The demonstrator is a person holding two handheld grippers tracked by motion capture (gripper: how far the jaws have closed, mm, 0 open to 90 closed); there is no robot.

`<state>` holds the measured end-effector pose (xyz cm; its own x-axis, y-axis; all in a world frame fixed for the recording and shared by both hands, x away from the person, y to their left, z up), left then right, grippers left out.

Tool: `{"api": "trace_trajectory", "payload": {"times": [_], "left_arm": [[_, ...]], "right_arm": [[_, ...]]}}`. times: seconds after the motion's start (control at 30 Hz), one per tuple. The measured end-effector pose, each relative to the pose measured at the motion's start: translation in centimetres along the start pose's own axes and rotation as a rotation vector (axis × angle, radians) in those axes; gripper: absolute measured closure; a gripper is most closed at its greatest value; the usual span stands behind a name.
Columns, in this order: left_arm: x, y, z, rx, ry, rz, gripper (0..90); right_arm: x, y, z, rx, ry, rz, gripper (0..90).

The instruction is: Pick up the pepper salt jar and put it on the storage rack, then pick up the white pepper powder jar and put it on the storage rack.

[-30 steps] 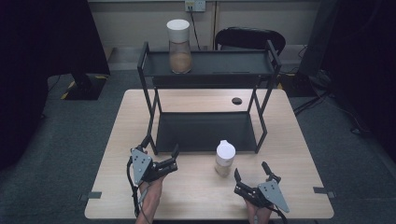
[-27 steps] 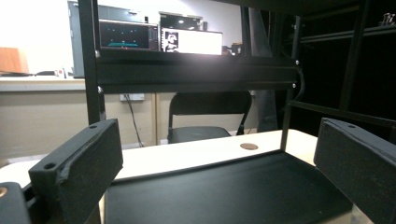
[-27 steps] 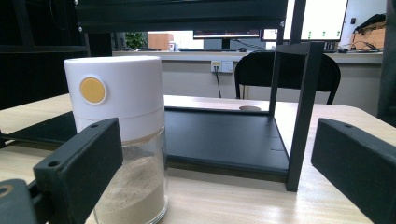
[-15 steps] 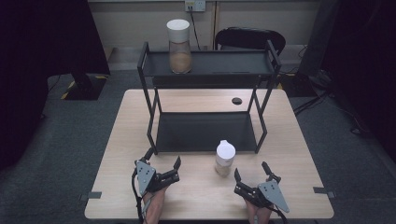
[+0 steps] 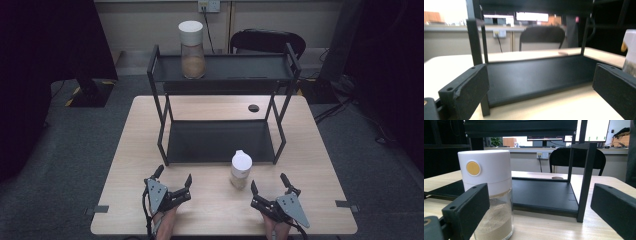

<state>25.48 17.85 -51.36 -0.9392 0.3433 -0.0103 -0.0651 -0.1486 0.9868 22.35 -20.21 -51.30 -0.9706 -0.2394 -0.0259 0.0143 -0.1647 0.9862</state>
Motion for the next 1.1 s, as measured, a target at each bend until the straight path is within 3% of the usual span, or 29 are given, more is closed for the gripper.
{"api": "trace_trajectory", "payload": {"times": [0.07, 0.17, 0.6, 0.83, 1.1], "left_arm": [[0.0, 0.0, -0.2, -0.026, 0.007, -0.018, 1.2], [0.0, -0.1, 0.0, -0.006, 0.004, 0.0, 0.0], [-0.1, 0.0, -0.4, -0.006, 0.035, 0.009, 0.5], [0.0, 0.1, -0.4, -0.006, 0.027, 0.008, 1.1], [0.0, 0.1, -0.4, -0.012, 0.022, 0.009, 1.0]], "right_arm": [[0.0, 0.0, 0.0, 0.0, 0.0, 0.0, 1.1], [0.0, 0.0, 0.0, 0.0, 0.0, 0.0, 1.1], [-0.1, 0.0, 0.1, -0.001, -0.01, 0.004, 1.1], [-0.2, 0.1, 0.1, -0.002, -0.013, 0.014, 1.0], [-0.2, 1.4, 0.4, -0.031, -0.001, 0.006, 0.0]]}}
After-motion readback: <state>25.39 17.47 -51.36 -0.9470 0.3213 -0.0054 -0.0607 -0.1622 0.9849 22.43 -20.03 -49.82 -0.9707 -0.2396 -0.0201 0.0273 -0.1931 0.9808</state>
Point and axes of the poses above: each handheld gripper's, and its own axes: x roughly backward along the jaws, y roughly out of its top, z roughly to its left, the point moved 8 cm from there along -x, roughly forward along the jaws, and after that the axes turned 10 degrees about -x, right-handed, at the moved point
